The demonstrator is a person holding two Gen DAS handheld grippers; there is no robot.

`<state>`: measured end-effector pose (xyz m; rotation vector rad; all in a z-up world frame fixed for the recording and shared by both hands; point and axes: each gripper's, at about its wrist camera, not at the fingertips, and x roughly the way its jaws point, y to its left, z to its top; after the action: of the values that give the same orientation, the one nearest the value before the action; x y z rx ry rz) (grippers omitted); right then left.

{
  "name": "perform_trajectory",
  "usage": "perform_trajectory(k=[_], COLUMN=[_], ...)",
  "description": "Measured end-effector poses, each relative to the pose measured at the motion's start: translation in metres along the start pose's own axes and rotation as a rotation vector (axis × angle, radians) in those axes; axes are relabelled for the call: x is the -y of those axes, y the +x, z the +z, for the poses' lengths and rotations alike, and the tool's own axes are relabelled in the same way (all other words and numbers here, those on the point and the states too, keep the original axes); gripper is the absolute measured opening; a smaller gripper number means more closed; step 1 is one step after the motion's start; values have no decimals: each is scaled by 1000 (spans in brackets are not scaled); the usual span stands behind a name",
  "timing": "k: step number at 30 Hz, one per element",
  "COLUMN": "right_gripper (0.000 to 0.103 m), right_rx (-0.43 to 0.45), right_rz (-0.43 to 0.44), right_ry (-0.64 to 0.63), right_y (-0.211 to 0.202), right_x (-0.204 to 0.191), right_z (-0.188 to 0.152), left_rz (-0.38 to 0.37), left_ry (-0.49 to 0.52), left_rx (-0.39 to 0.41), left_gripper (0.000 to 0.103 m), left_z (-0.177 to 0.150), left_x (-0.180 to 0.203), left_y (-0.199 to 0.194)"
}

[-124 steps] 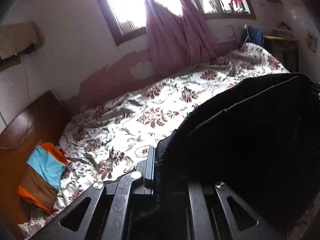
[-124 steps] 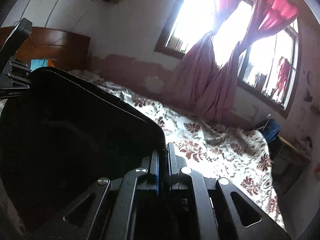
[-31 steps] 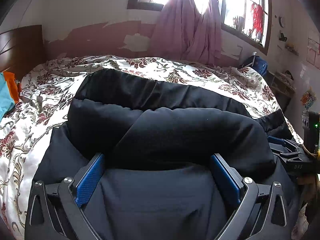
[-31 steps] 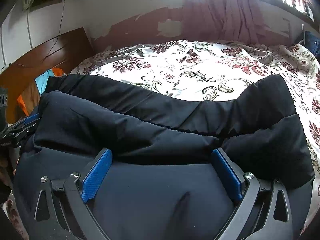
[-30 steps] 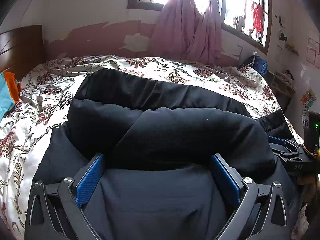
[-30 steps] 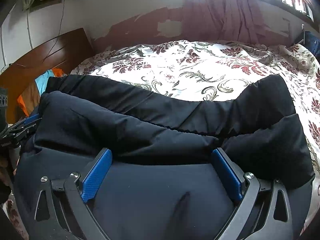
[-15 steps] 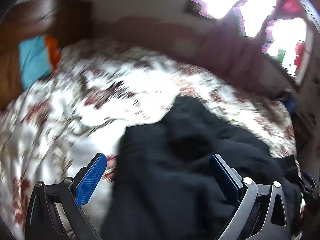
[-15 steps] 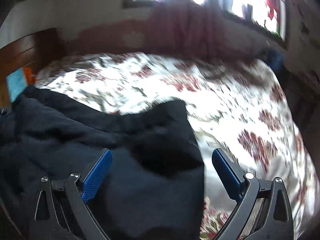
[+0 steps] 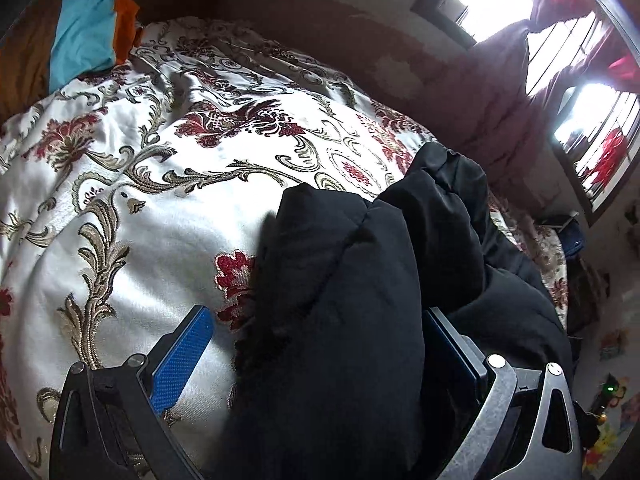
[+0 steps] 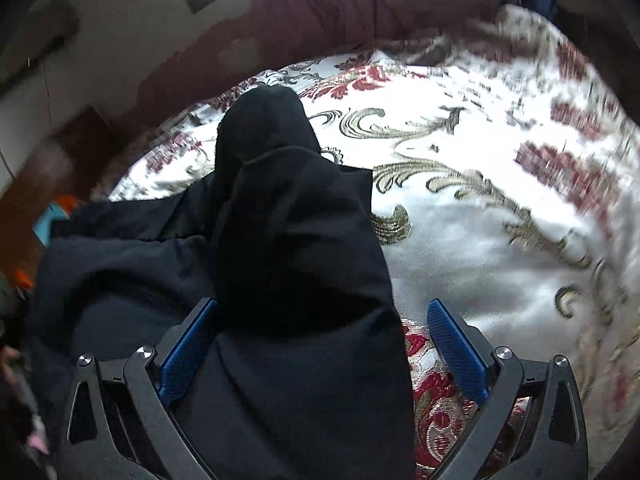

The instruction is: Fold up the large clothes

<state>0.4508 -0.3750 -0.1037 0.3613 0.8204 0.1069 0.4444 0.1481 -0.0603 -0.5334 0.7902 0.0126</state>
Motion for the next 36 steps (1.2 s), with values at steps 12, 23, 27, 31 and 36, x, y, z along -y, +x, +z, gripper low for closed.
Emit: perform_trajectory(k=[12, 23, 27, 31, 36], right_gripper=[102, 102, 102, 102, 102], right_rx=[3, -139, -152, -139, -207], right_rz=[63, 346, 464, 520, 382], right_ry=[34, -24, 18, 33, -29], right_y=[5, 21, 22, 21, 28], right_x=[7, -9, -3, 1, -20], right_z=[-7, 1, 3, 1, 5], left_rz=[-119, -314, -328, -363, -383], left_ry=[74, 193, 222, 226, 192], left_rx=[-96, -264, -315, -324, -360], left_gripper=[103, 103, 103, 103, 102], left_z=[8, 9, 8, 6, 8], left_x=[-6, 4, 12, 10, 9], left_y=[2, 8, 12, 12, 16])
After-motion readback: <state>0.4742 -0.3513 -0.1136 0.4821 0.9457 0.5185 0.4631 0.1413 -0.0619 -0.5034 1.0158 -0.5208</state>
